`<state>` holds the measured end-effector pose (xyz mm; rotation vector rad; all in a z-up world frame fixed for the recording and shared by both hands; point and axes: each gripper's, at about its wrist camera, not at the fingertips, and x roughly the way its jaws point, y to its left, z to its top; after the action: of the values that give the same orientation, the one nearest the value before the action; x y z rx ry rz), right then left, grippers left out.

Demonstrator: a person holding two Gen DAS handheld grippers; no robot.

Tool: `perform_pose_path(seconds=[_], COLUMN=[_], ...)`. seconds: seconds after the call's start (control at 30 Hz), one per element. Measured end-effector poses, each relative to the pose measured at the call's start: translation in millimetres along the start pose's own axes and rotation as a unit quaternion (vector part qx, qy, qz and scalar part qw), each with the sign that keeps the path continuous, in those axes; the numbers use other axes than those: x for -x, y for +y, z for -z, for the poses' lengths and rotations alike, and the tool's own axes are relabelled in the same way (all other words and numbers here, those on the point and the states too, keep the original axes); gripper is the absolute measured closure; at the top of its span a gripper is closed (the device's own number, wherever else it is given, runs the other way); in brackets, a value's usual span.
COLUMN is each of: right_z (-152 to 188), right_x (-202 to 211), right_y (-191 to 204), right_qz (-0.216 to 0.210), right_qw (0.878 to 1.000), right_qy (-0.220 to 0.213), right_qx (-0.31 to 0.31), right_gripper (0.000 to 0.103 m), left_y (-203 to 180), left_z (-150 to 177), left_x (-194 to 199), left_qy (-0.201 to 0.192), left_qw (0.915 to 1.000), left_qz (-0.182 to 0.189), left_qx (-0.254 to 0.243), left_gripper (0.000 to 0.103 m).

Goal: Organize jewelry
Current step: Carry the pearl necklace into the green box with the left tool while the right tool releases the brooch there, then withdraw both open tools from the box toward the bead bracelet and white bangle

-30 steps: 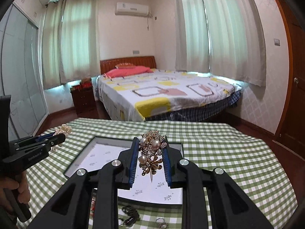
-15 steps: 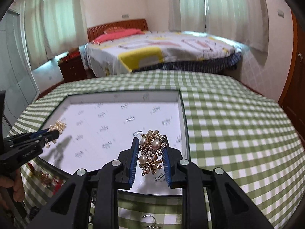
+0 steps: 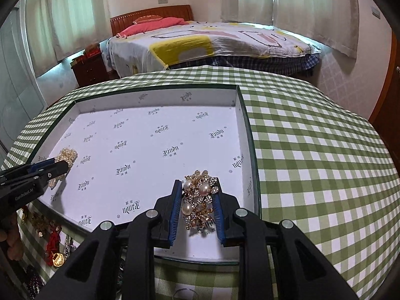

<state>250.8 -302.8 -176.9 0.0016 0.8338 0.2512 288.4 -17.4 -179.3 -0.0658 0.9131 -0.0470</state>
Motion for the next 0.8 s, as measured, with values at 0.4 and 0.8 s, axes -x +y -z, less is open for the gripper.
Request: perform_pose_path(seconds=[0.4,0.8], right_z=[-2.7,25.5], right_x=[14.4,81.0], right_y=[2.1,23.1], right_qz=[-0.006,0.002], right_qw=[1.0,0.998], right_qy=[-0.022,-0.067], right_qx=[-0.002,0.01], right_gripper=[0.056,0.042], left_y=[2.7,5.2], left_z=[2.5,29.3], left_x=[6.6,77.0], left_qy=[-0.007,-0.065], left_qw=[1.0,0.9975], left_qz=[-0.003,-0.026], left_qx=[0.004,-0.001], left_gripper=[0.042,0.028])
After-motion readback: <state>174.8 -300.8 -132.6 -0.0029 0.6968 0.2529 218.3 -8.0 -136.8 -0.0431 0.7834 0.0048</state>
